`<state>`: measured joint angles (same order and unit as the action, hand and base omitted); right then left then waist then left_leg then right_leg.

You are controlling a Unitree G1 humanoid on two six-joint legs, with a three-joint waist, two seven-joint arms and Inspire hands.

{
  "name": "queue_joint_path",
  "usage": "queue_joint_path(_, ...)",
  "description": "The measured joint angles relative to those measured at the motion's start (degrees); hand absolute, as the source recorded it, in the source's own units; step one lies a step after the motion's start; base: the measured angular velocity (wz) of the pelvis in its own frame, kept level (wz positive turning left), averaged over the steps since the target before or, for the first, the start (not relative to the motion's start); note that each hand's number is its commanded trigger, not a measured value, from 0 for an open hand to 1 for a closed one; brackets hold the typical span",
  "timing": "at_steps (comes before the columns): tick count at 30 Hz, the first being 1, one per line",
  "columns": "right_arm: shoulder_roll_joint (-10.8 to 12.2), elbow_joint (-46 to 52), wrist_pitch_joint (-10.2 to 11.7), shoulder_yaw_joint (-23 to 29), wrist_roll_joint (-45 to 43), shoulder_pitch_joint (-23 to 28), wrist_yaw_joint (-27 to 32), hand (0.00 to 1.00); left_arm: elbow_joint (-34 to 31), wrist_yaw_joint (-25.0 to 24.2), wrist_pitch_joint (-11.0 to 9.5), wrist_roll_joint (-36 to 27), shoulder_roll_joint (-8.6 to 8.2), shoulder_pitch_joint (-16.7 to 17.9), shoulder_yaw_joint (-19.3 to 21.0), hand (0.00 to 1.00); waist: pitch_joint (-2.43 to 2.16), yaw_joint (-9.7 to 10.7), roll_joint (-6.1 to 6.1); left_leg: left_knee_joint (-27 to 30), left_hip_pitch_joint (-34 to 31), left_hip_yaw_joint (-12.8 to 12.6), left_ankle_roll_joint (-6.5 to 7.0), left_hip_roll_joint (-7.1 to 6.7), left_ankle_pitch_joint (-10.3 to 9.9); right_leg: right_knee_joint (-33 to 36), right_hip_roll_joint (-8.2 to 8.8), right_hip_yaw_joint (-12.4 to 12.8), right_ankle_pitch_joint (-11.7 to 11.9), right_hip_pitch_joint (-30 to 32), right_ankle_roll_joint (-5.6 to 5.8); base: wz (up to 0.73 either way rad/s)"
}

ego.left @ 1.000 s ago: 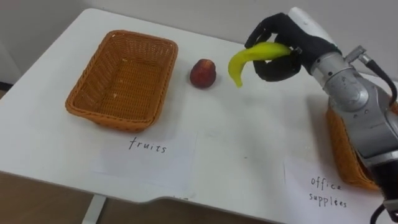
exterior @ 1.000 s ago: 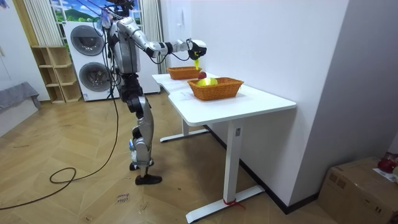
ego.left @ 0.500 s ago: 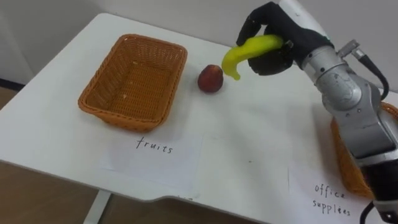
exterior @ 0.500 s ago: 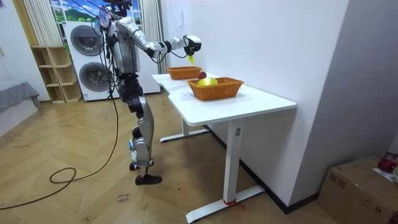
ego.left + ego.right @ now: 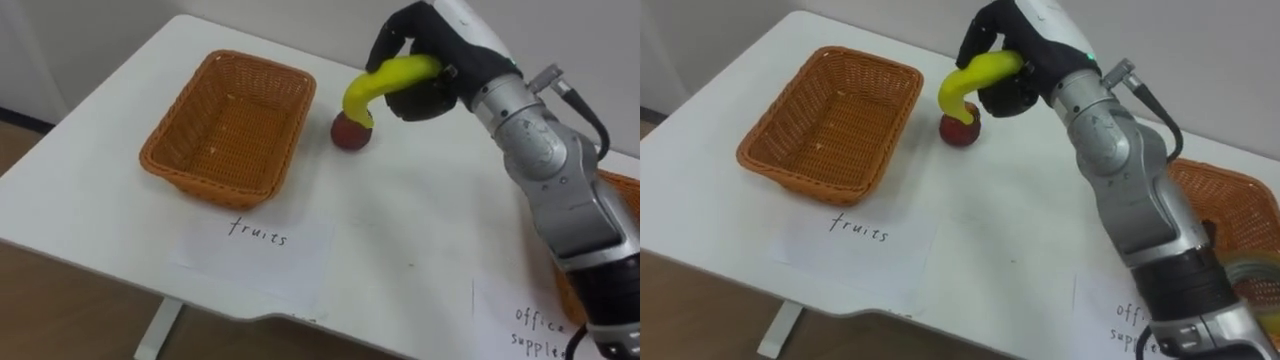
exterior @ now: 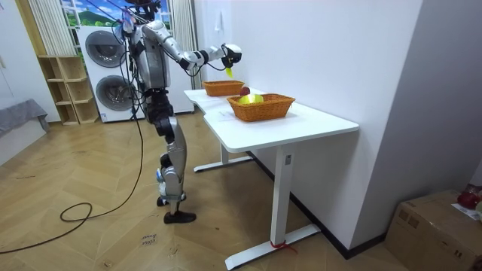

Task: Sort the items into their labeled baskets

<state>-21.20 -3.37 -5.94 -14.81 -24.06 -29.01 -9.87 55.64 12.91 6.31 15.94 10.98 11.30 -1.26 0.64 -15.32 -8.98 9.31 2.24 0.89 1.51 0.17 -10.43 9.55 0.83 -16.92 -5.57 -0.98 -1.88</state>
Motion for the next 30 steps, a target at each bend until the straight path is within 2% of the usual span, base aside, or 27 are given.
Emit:
queue_joint_path(3,1.78,-0.35,0.0,-0.28,1.19,0.0,0.31,1.0,0.12,-0.09,0.7,0.01,-0.22,0.02,0.02,0.0,-0.01,-0.97,-0.08,0.06,-0.02,0.3,0.01,0.04,0.0,-0.01,0.13,-0.54,-0.01,-0.16,0.01,0.04)
queue_joint_path(6,2.85,-0.38,0.0,-0.27,2.1,-0.01,2.47,1.0,0.08,-0.71,0.98,-0.03,-0.03,0.38,0.1,0.0,0.24,-2.14,-0.29,0.07,-0.04,0.56,0.02,0.03,0.01,0.02,0.22,-0.47,-0.09,-0.31,0.13,0.06)
queue_joint_path(10,4.57,-1.73,0.08,-0.26,3.31,-0.32,4.93,1.0,-0.1,-2.48,1.89,0.48,-0.21,1.26,0.03,0.0,0.53,-2.36,-0.82,0.24,0.05,1.23,0.05,-0.05,-0.02,-0.04,0.26,-0.61,-0.17,-0.87,0.26,0.12)
queue_joint_path(11,5.87,-2.97,0.12,-0.29,3.41,-0.37,5.99,1.0,-0.11,-2.56,2.06,1.28,-0.51,1.84,-0.11,0.0,0.55,-2.42,-0.85,0.24,0.21,1.46,0.07,-0.06,-0.04,-0.03,0.27,-0.66,-0.19,-1.06,0.27,0.04)
queue_joint_path(14,7.84,-6.47,0.1,-0.91,4.48,-0.37,7.94,1.0,-0.11,-2.58,2.22,1.27,-0.93,2.44,-0.4,0.0,0.58,-2.51,-0.8,0.37,0.03,1.83,0.08,-0.11,-0.04,-0.02,0.36,-1.03,-0.22,-1.09,0.34,0.07)
queue_joint_path(17,8.21,-8.15,0.08,-1.97,5.34,-0.37,10.09,1.0,-0.11,-2.58,2.36,1.27,-1.02,2.41,-0.68,0.0,0.78,-2.62,-0.53,0.72,-0.68,2.78,0.09,-0.78,-0.04,-0.03,0.7,-1.41,-0.53,-0.94,0.77,0.14)
queue_joint_path(20,8.64,-8.78,0.1,-1.97,7.33,-0.38,12.16,1.0,-0.6,-2.58,2.39,1.27,-1.03,2.54,-0.62,0.0,1.03,-3.78,-0.17,0.73,-0.78,3.05,0.1,-0.83,-0.04,-0.08,0.72,-1.69,-0.55,-0.89,0.77,0.05)
queue_joint_path(30,9.88,-10.23,0.15,-2.06,10.55,-0.45,15.73,1.0,-1.23,-2.58,2.48,1.29,-1.27,2.54,-0.64,0.0,0.98,-5.23,-0.13,1.33,-1.74,4.37,0.19,-0.97,-0.08,-0.96,0.81,-2.92,-0.54,-1.0,0.78,0.06)
